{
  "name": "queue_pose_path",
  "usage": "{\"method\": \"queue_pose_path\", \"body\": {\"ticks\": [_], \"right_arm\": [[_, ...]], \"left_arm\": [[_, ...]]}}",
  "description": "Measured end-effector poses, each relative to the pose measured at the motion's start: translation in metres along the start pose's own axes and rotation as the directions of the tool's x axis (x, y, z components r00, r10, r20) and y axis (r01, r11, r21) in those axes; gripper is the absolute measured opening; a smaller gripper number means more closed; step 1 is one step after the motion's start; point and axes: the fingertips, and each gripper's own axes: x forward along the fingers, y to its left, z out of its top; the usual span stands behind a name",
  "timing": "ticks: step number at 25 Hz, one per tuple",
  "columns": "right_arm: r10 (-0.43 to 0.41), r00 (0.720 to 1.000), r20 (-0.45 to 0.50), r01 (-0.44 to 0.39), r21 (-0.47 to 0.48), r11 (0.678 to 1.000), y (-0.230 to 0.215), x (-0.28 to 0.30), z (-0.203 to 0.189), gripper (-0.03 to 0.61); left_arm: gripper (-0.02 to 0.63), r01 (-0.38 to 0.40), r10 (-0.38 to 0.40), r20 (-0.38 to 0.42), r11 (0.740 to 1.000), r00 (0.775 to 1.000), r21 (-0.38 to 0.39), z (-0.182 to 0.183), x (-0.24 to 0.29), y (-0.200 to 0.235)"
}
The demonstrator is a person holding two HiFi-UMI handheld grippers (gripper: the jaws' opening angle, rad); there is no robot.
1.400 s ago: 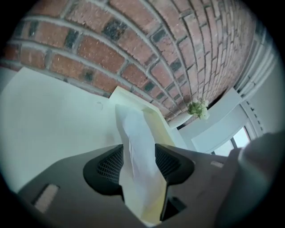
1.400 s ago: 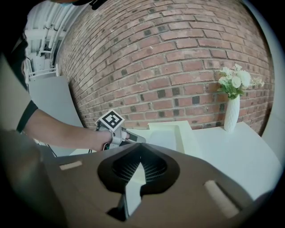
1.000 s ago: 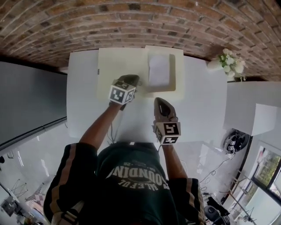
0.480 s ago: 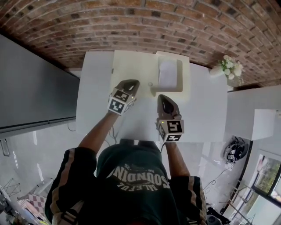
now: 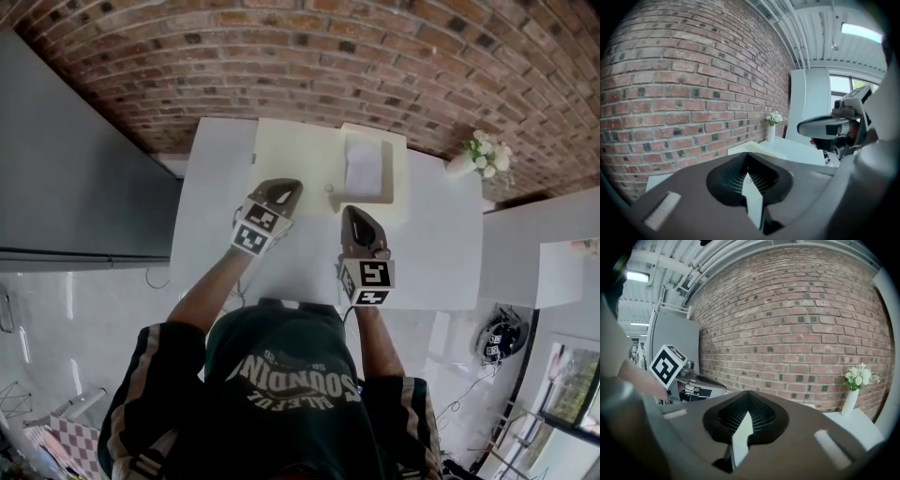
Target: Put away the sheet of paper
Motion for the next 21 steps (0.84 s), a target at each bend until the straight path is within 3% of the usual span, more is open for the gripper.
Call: {"method": "queue_pose_path", "body": {"ticks": [7,21], "right_arm": [[-0.019,0.999,0.035,0.019,0.004,1.0,0.005,-0.009,0.01,-0.002],[-0.031,0.999,0.035,0.031,0.0,1.0,0.007,-0.025,0.003,-0.002]], "left_arm": [[0.009,0.013,-0.014,0.042,1.0,0.999,0.017,0.009,-0.014,-0.005],[0.009,0.052,-0.052,0.033,0.999,0.998,0.0,0.006,-0.015,-0.021]]}}
